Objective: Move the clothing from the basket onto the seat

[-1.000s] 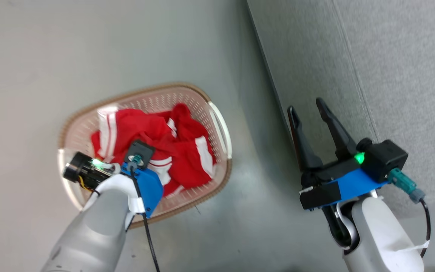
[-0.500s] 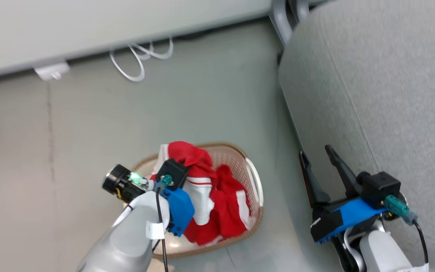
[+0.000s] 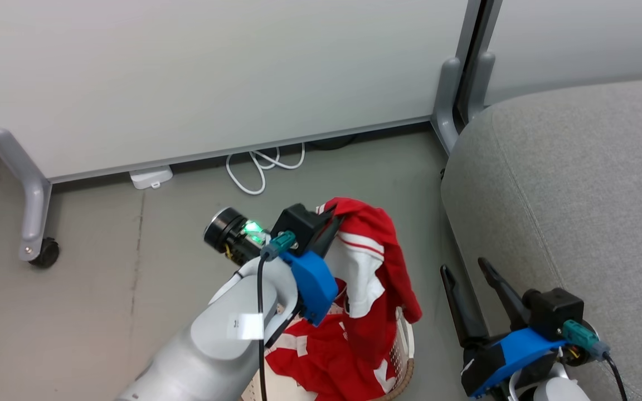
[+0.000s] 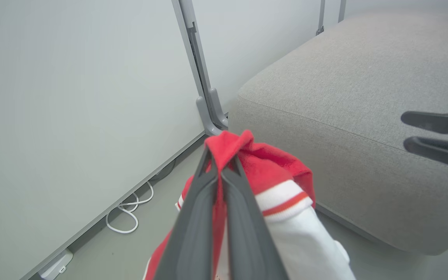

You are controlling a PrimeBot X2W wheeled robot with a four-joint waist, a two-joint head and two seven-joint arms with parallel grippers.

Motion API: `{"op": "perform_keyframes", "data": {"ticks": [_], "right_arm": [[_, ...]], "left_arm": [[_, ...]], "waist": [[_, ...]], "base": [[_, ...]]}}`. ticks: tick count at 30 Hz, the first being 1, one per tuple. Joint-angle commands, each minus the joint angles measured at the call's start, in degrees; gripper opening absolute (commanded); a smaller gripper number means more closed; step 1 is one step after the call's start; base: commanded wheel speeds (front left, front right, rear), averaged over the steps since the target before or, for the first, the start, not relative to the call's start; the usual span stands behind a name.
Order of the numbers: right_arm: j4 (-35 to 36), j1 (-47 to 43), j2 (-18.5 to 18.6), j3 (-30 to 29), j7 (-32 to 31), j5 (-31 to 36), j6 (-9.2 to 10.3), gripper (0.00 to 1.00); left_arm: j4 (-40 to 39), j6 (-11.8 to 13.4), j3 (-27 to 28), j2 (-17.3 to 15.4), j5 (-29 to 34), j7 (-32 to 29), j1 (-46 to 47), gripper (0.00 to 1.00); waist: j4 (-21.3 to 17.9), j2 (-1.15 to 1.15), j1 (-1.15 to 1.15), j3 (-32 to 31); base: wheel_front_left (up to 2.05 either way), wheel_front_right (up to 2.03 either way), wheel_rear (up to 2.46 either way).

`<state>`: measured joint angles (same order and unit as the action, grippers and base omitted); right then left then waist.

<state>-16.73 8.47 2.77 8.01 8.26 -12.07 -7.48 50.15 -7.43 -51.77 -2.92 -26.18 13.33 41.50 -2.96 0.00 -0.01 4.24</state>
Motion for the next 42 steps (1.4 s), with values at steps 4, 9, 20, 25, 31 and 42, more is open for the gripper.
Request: {"op": "perform_keyframes", "data": {"ticks": [4,9,20,25,31,42], "right_arm": [[0.66,-2.16,0.2,0.44,-0.89,-0.01,-0.03,1.0],[0.94,-3.04,0.2,1.07,-1.5,-0.2,-0.03,1.0],[1.47,-4.08,0.2,1.94,-2.05,-0.52,-0.03,1.0],[1.75,-4.45,0.2,1.8,-2.11,-0.6,-0.03,1.0],[2.01,-4.11,0.2,1.83,-2.36,-0.67,-0.03,1.0],[0.19,1.07,0.2,2.32,-4.13,1.64,-0.03,1.0]], "left_arm": [[-3.81,-0.05,-2.34,0.06,-4.62,-1.16,3.47,0.0],[-7.01,0.42,-5.51,0.04,-8.12,-1.81,6.63,0.0],[-9.15,3.44,-10.05,0.02,-15.08,-1.81,10.93,0.0],[-8.38,4.07,-11.87,0.02,-16.84,-1.04,11.53,0.0],[-7.0,4.25,-13.74,0.03,-18.16,-0.15,12.26,0.0],[-6.62,4.61,-16.19,0.03,-20.78,0.72,13.76,0.0]], "waist": [[0.67,0.0,0.01,-2.15],[0.69,0.0,0.01,-3.59],[0.05,0.0,0.01,-5.25],[-0.23,0.0,0.01,-5.18],[-0.45,0.0,0.01,-4.82],[0.08,0.0,0.01,-4.1]], "base": [[0.0,0.0,0.0],[0.0,0.0,0.0],[0.0,0.0,0.0],[0.0,0.0,0.0],[0.0,0.0,0.0],[0.0,0.0,0.0]]}}
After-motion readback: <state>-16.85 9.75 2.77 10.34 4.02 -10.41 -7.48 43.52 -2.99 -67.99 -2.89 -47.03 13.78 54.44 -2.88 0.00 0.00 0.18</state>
